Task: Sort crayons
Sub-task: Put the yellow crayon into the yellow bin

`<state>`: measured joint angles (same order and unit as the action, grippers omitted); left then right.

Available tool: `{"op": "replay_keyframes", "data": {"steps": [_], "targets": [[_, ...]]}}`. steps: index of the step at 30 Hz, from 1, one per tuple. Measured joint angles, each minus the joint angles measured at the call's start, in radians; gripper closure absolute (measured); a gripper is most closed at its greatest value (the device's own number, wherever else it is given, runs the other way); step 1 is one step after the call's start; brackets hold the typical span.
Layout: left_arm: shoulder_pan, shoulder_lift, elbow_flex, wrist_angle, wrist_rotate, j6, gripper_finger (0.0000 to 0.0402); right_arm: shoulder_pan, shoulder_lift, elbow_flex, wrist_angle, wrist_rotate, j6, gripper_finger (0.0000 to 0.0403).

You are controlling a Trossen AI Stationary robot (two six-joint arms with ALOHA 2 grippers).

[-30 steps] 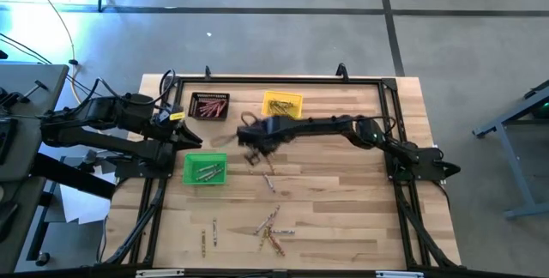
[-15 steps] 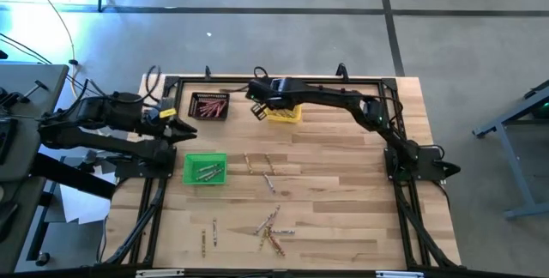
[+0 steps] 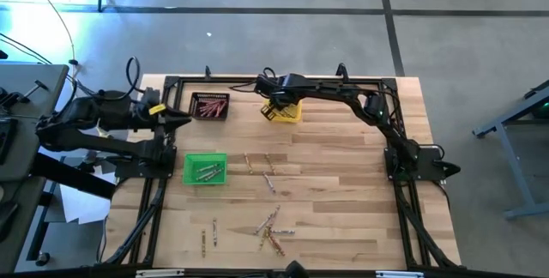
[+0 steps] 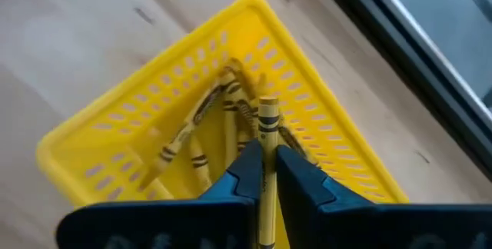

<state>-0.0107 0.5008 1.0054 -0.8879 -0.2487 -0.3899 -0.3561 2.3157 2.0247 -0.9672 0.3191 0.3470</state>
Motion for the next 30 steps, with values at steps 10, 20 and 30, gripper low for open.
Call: {"op": "replay_keyframes", "data": {"steps": [10,20,30], "targets": [[0.000,0.063,0.000,0.025,-0.169,-0.057,0.0335,0.016,0.000,0.093,-0.200,-0.059,-0.074,0.0302],[0.000,0.089,-0.029,-0.020,-0.257,-0.176,0.0335,0.164,-0.001,0.160,-0.322,-0.200,0.050,0.0290],[0.000,0.090,-0.030,-0.064,-0.208,-0.288,0.0335,0.325,-0.001,0.056,-0.210,-0.097,0.375,0.0289]]}}
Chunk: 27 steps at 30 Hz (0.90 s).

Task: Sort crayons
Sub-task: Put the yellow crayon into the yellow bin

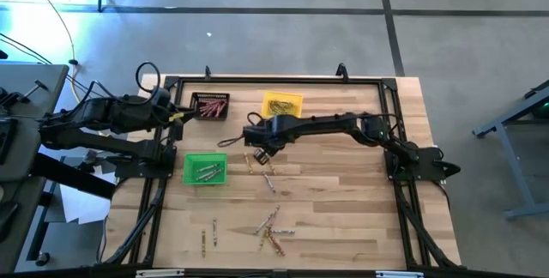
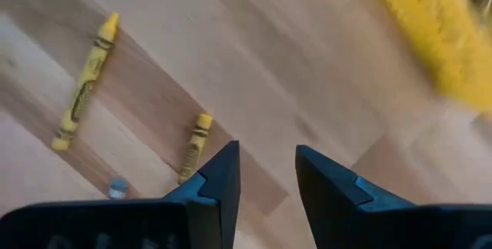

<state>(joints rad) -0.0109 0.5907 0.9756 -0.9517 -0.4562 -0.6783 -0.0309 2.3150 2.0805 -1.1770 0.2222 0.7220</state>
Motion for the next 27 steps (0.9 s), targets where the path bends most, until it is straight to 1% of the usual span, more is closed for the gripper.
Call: {"op": "replay_keyframes", "data": {"steps": [7,10,13,16,19,23,27], "targets": [[0.000,0.000,0.000,-0.003,0.121,0.091,0.0335,0.055,0.000,-0.050,0.078,-0.037,0.296,0.0289],[0.000,0.000,0.000,-0.003,0.161,0.136,0.0335,0.081,0.000,-0.050,0.142,-0.039,0.371,0.0289],[0.000,-0.003,0.000,-0.016,0.191,0.175,0.0335,0.100,0.000,-0.050,0.173,-0.037,0.407,0.0289],[0.000,-0.011,0.000,-0.036,0.208,0.208,0.0335,0.110,0.003,-0.050,0.162,-0.014,0.436,0.0289],[0.000,-0.023,0.000,-0.039,0.227,0.236,0.0335,0.110,0.025,-0.050,0.151,-0.014,0.441,0.0289],[0.000,-0.043,0.000,-0.040,0.237,0.262,0.0335,0.110,0.073,-0.050,0.150,-0.065,0.442,0.0289],[0.000,-0.067,0.000,-0.039,0.238,0.270,0.0335,0.107,0.090,-0.051,0.145,-0.073,0.441,0.0289]]}}
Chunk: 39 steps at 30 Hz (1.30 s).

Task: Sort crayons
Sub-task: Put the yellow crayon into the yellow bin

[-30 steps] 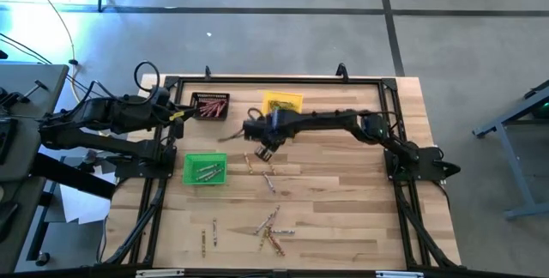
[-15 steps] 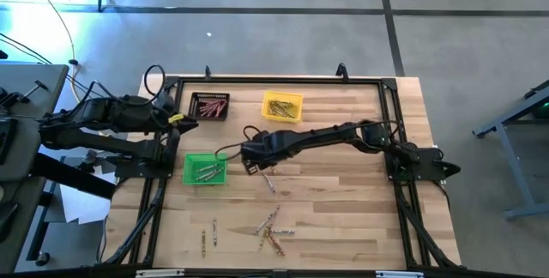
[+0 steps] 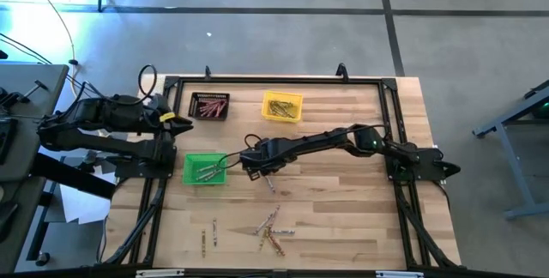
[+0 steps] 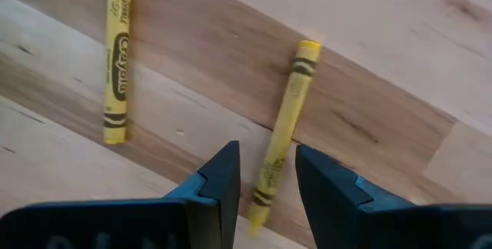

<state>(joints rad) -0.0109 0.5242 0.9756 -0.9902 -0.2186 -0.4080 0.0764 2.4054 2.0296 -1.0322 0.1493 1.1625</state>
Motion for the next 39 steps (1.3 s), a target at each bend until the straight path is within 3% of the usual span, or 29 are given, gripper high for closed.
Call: {"op": "replay_keyframes", "data": {"steps": [8,16,25,35,39], "targets": [[0.000,-0.032,0.000,-0.001,0.000,0.001,0.0335,-0.015,0.008,0.001,-0.008,0.048,-0.006,0.0303],[-0.001,-0.035,0.000,-0.001,0.010,0.010,0.0335,-0.033,0.062,0.009,-0.014,-0.010,-0.044,0.0390],[-0.001,-0.035,0.000,0.000,0.006,0.036,0.0335,-0.034,0.053,0.102,-0.065,-0.007,-0.104,0.0395],[-0.001,-0.035,0.000,0.000,-0.002,0.021,0.0335,-0.100,-0.001,0.322,-0.164,0.219,-0.330,0.0389],[-0.001,-0.035,0.000,0.001,-0.033,0.019,0.0335,-0.167,-0.061,0.281,-0.166,0.311,-0.437,0.0388]]}}
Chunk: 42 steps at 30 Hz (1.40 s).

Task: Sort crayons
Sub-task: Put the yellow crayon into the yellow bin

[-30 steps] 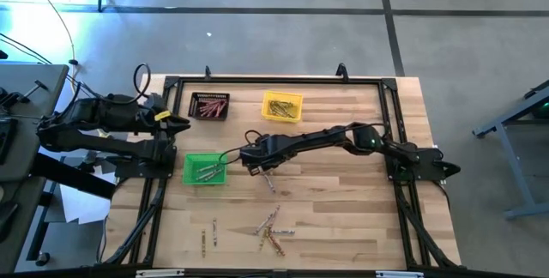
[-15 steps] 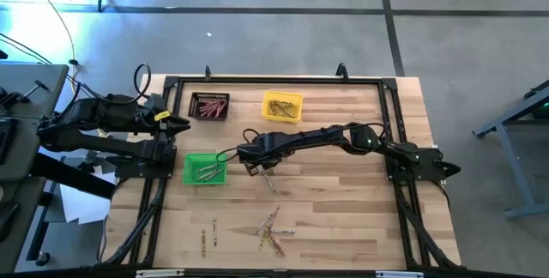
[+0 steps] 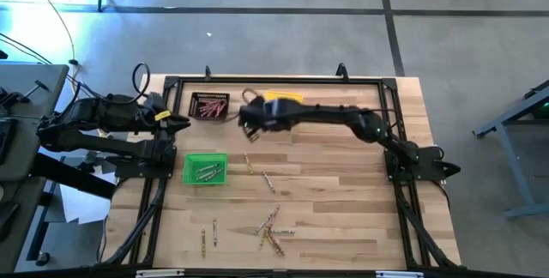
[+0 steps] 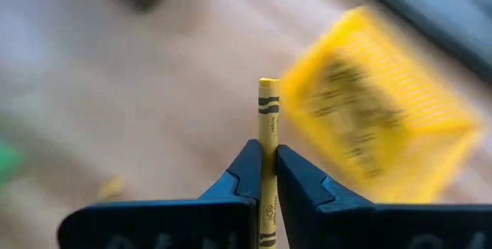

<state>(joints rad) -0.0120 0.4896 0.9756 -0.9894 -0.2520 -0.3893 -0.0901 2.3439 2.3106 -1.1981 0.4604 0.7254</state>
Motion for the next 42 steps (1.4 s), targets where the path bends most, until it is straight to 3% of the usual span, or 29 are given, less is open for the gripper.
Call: {"op": "replay_keyframes", "data": {"steps": [5,16,27,36,42], "targets": [[0.000,0.000,0.000,0.005,-0.056,-0.001,0.0335,-0.100,-0.006,-0.003,-0.096,0.064,-0.140,0.0387],[0.000,0.000,0.000,0.026,-0.181,-0.004,0.0335,-0.252,0.001,-0.003,-0.084,-0.048,-0.347,0.0387],[0.000,0.001,0.000,0.078,-0.256,-0.029,0.0335,-0.264,0.047,-0.002,-0.062,-0.179,-0.454,0.0387],[0.000,0.001,0.000,0.076,-0.264,-0.104,0.0335,-0.285,0.091,-0.002,-0.060,-0.185,-0.497,0.0386],[0.000,0.001,0.000,0.075,-0.250,-0.108,0.0335,-0.290,0.093,-0.002,-0.087,-0.242,-0.499,0.0352]]}}
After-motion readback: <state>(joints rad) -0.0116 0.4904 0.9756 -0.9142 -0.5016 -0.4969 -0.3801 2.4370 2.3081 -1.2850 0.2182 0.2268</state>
